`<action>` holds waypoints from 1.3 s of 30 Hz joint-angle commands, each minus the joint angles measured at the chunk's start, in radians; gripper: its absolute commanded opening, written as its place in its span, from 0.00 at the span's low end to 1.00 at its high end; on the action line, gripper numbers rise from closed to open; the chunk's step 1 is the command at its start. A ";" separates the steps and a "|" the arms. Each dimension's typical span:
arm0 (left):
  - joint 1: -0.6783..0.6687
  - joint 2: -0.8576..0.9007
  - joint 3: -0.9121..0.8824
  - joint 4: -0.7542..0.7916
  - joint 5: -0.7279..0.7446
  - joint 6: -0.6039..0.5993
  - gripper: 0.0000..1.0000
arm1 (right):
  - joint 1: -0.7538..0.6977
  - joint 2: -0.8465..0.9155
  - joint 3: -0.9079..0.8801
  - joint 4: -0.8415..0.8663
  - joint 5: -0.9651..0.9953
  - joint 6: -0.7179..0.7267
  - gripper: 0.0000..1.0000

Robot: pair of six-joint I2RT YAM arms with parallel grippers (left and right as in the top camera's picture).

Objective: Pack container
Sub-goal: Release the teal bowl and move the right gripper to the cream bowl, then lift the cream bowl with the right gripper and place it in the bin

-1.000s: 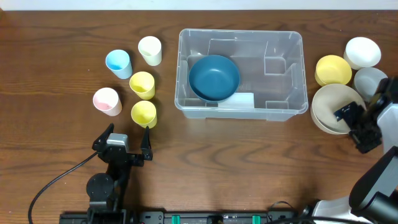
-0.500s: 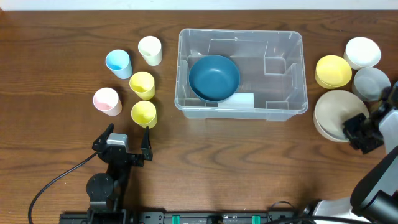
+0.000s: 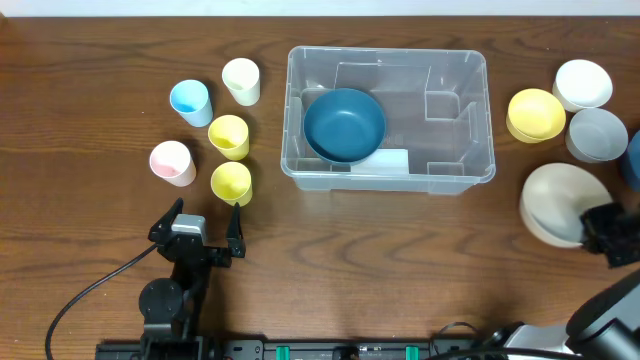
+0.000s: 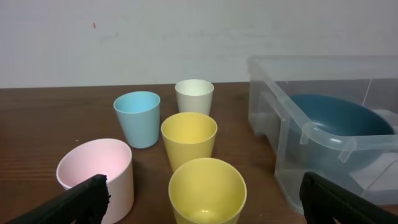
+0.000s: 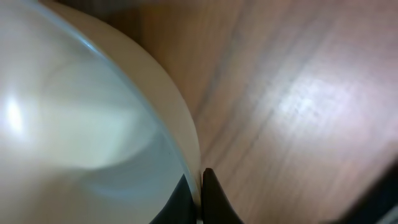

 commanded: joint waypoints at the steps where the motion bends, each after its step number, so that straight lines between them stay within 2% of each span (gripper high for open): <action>1: 0.004 -0.006 -0.018 -0.033 0.014 0.014 0.98 | -0.042 -0.127 0.172 -0.050 -0.154 -0.018 0.01; 8: 0.004 -0.006 -0.018 -0.033 0.014 0.014 0.98 | 0.048 -0.319 0.467 -0.122 -0.388 -0.032 0.01; 12: 0.004 -0.006 -0.018 -0.033 0.014 0.014 0.98 | 0.257 -0.405 0.513 -0.078 -0.417 -0.011 0.01; 16: 0.004 -0.006 -0.018 -0.033 0.014 0.014 0.98 | 0.554 -0.412 0.511 -0.031 -0.273 0.029 0.01; 20: 0.004 -0.006 -0.018 -0.033 0.014 0.014 0.98 | 0.808 -0.328 0.505 0.021 -0.132 0.077 0.01; 24: 0.004 -0.006 -0.018 -0.033 0.014 0.014 0.98 | 0.962 -0.187 0.505 0.094 -0.109 0.096 0.01; 31: 0.004 -0.006 -0.018 -0.033 0.014 0.013 0.98 | 1.064 0.079 0.505 0.140 -0.117 0.137 0.01; 39: 0.004 -0.006 -0.018 -0.033 0.014 0.014 0.98 | 1.110 0.245 0.505 0.170 -0.121 0.137 0.01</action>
